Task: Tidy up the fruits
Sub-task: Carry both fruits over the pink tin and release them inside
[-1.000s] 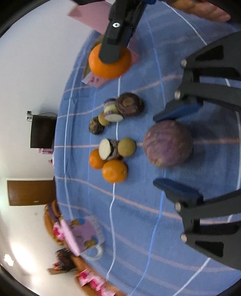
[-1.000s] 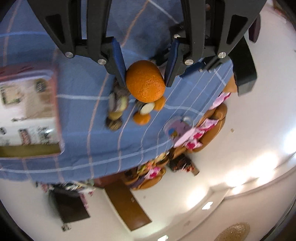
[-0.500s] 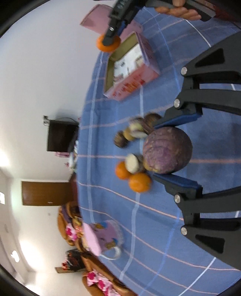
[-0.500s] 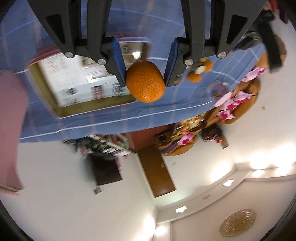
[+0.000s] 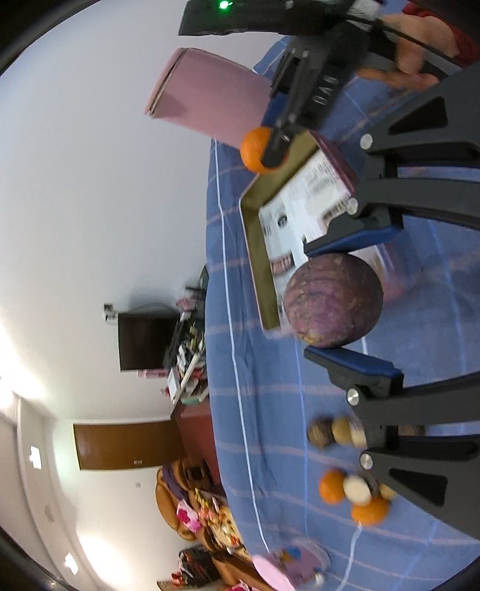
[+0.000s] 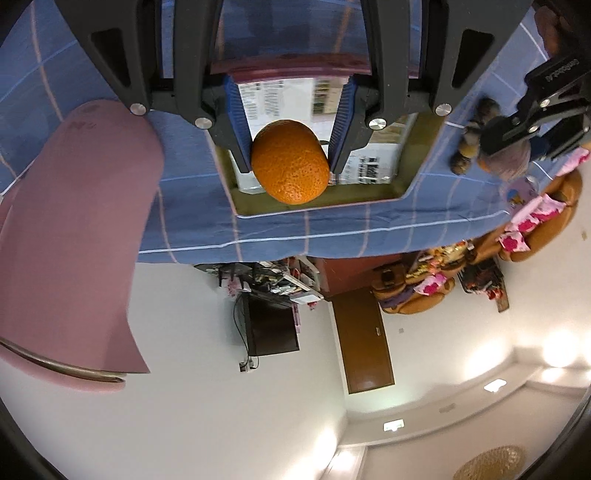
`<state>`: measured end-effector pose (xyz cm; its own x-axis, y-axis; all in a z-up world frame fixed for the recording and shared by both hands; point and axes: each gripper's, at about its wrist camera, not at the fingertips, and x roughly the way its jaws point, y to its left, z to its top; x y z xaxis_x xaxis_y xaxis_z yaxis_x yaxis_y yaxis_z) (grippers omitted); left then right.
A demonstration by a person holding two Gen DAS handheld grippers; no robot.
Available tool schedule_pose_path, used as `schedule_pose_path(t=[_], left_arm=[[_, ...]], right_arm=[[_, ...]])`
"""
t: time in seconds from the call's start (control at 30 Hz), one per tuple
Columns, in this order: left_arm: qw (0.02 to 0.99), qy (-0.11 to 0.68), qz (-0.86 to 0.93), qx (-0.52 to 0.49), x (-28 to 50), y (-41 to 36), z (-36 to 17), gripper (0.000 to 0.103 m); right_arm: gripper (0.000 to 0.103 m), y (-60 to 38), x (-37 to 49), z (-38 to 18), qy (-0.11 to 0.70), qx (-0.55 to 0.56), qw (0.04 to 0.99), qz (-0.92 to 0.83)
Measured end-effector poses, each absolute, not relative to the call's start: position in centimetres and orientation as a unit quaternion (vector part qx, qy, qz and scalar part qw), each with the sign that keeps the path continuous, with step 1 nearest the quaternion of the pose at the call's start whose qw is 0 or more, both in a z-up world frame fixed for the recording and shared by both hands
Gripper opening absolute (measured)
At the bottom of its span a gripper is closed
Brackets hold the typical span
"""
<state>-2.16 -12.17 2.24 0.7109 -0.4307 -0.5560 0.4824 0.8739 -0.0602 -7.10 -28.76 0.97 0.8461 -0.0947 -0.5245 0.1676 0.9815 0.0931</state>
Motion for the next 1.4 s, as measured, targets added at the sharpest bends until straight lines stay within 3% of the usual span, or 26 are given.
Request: schedule_pose_path(t=[0.37, 1.1, 1.17, 1.2, 1.27, 1.33, 1.4], left_arm=[[0.913, 0.316, -0.251, 0.059, -0.3, -18.0, 0.0, 0.050], [0.910, 0.336, -0.221, 0.095, 0.7, -19.4, -2.1, 0.051], [0.918, 0.320, -0.212, 0.099, 0.2, -19.3, -1.8, 0.060], [0.919, 0.314, -0.214, 0.100, 0.1, -19.3, -1.7, 0.071], [0.924, 0.299, -0.214, 0.103, -0.4, -19.2, -1.4, 0.080], [0.929, 0.281, -0.215, 0.106, -1.0, -19.1, -1.1, 0.083], [0.935, 0.263, -0.210, 0.110, -1.6, -19.0, -0.8, 0.097]], right_arm=[[0.044, -30.2, -6.3, -0.2, 0.298, 0.047, 0.951, -0.069], [0.046, -30.4, -5.9, -1.3, 0.321, 0.076, 0.942, -0.053], [0.052, -30.6, -6.3, -1.0, 0.309, 0.080, 0.946, -0.062], [0.063, -30.8, -6.5, -0.8, 0.301, 0.087, 0.948, -0.062], [0.072, -31.1, -7.0, -0.4, 0.287, 0.103, 0.951, -0.058], [0.072, -31.2, -7.7, 0.2, 0.262, 0.104, 0.957, -0.067], [0.072, -31.0, -8.5, 0.9, 0.234, 0.091, 0.964, -0.083]])
